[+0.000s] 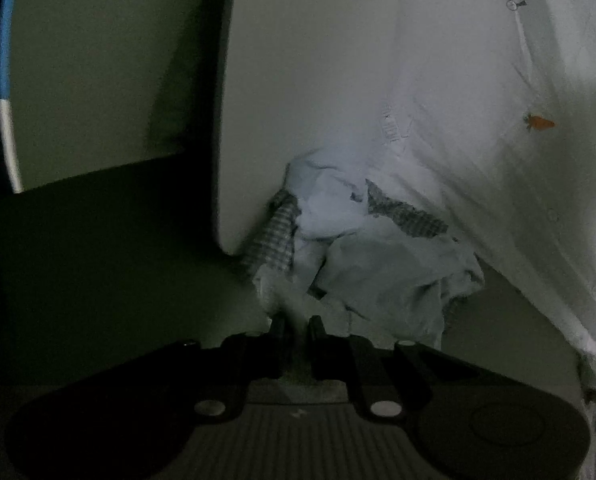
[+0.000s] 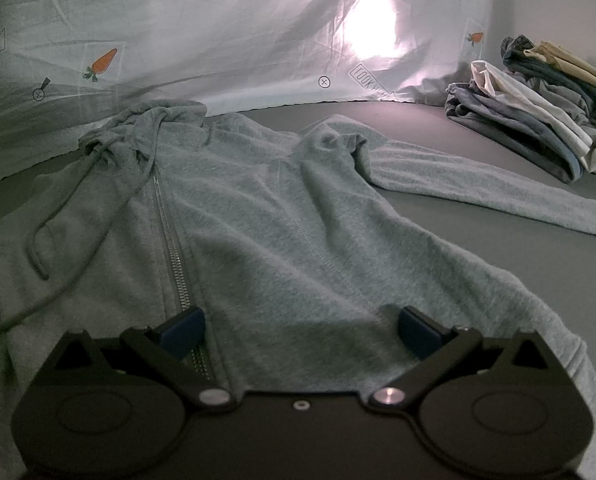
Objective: Fold clothes
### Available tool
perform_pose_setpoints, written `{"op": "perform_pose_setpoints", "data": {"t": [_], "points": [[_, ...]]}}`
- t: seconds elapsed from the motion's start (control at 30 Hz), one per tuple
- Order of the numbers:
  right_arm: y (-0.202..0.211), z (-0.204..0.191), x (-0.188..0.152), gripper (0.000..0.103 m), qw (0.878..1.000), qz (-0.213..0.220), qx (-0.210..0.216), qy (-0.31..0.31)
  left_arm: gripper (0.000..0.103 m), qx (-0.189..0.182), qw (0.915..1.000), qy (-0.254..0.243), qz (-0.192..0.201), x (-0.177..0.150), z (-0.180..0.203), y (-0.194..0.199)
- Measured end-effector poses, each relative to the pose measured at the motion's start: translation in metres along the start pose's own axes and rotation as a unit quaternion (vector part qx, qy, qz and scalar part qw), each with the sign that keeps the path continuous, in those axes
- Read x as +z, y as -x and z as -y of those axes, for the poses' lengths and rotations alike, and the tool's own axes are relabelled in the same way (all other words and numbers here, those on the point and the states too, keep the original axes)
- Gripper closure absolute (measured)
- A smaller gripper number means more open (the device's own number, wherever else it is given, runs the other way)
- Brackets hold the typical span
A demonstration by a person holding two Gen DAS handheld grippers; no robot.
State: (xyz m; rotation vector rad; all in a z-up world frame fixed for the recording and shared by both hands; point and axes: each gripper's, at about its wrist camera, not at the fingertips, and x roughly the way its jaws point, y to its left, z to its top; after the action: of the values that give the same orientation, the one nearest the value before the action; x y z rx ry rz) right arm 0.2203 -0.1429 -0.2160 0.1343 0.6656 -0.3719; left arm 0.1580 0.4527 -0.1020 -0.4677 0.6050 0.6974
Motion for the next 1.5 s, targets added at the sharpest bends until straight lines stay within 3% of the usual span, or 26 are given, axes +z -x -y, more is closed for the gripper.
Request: {"op": "perform_pose_setpoints", "data": {"t": [0.13, 0.37, 0.5, 0.57, 0.67, 0.77, 0.9, 0.97, 1.03, 1.1, 1.2, 1.3, 1.5], "points": [[0.0, 0.0, 0.0, 0.0, 1.0, 0.0, 0.0, 0.0, 0.09, 0.026, 0.9992, 0.0, -0.031, -0.03, -0.012, -0.009], [0.0, -0.001, 0.001, 0.0, 1.0, -0.002, -0.003, 0.002, 0.088, 0.061, 0.9927, -0.012, -0.104, -0.077, -0.032, -0.06], [-0.001, -0.001, 0.002, 0.0, 1.0, -0.004, -0.002, -0.001, 0.077, 0.07, 0.9909, -0.032, -0.111, -0.084, -0.033, -0.059], [-0.001, 0.0, 0.003, 0.0, 1.0, -0.008, 0.001, -0.001, 0.059, 0.08, 0.9896, -0.038, -0.113, -0.083, -0.033, -0.056], [-0.005, 0.003, 0.016, 0.0, 0.999, -0.051, 0.013, 0.008, 0.044, 0.089, 0.9884, -0.031, -0.118, -0.08, -0.032, -0.044], [-0.009, 0.01, 0.029, 0.0, 0.995, -0.095, 0.035, 0.009, 0.04, 0.077, 0.9901, -0.044, -0.109, -0.083, -0.02, -0.029], [-0.005, 0.045, 0.034, 0.0, 0.992, -0.099, 0.07, -0.045, 0.035, 0.043, 0.9926, -0.072, -0.088, -0.095, 0.014, -0.002], [-0.002, 0.069, 0.037, 0.0, 0.99, -0.093, 0.079, -0.066, 0.024, 0.011, 0.9917, -0.096, -0.085, -0.11, 0.044, 0.015], [0.0, 0.096, 0.043, 0.001, 0.989, -0.089, 0.095, -0.071, 0.023, -0.02, 0.9875, -0.13, -0.088, -0.129, 0.079, 0.033], [0.003, 0.123, 0.048, 0.0, 0.989, -0.082, 0.107, -0.062, 0.023, -0.041, 0.9781, -0.18, -0.097, -0.157, 0.123, 0.052], [0.008, 0.174, 0.056, 0.0, 0.995, -0.061, 0.068, -0.026, 0.021, -0.082, 0.9604, -0.241, -0.112, -0.209, 0.183, 0.083], [0.002, 0.238, 0.059, 0.0, 0.998, -0.046, 0.028, -0.037, 0.021, -0.108, 0.9464, -0.277, -0.125, -0.261, 0.227, 0.108], [-0.022, 0.352, 0.058, 0.007, 0.996, -0.045, -0.074, -0.034, 0.016, -0.048, 0.9513, -0.275, -0.13, -0.317, 0.266, 0.131]]}}
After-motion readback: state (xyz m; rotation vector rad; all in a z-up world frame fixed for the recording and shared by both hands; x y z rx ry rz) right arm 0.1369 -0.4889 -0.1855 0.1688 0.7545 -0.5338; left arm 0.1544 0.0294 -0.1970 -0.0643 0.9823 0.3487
